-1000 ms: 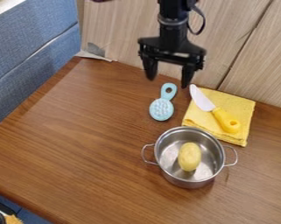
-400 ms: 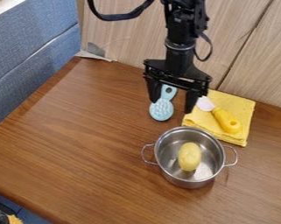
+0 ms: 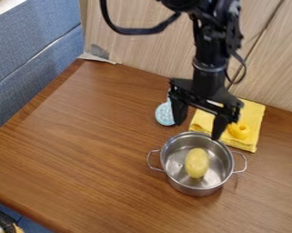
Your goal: Take the yellow object out of the pot and put it on the upper middle of the table
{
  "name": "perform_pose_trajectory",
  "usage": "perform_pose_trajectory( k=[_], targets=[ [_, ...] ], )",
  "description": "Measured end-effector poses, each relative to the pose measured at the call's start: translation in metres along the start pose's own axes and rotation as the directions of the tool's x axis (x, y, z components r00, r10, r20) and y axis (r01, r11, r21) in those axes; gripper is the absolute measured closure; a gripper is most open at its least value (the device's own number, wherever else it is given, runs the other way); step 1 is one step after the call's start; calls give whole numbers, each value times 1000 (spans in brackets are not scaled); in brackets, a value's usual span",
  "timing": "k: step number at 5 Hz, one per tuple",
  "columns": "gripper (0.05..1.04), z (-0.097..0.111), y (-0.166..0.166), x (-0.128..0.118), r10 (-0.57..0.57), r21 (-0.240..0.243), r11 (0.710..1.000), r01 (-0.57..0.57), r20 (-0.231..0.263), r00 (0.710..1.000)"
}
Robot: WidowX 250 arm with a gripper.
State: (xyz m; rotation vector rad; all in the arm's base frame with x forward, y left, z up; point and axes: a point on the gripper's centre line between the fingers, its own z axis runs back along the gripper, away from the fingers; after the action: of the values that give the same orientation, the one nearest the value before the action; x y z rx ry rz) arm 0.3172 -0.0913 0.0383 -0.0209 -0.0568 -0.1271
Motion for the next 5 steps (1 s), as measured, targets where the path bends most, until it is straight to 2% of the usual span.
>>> perform_pose_trajectory(
  k=[1,2,3,4,5],
  targets=[
    [83,-4,-6,-6,-17,26,1000,17,1,1000],
    [83,-15,-4,-13,-8,63,998,10,-29,1000],
    [83,-28,-3,-20,-9,70,997,14,-72,997],
    [120,-46,-8,-25,-39,37,998,43,-115,993],
    [377,-50,-13,-25,-71,36,996,76,-123,990]
  ],
)
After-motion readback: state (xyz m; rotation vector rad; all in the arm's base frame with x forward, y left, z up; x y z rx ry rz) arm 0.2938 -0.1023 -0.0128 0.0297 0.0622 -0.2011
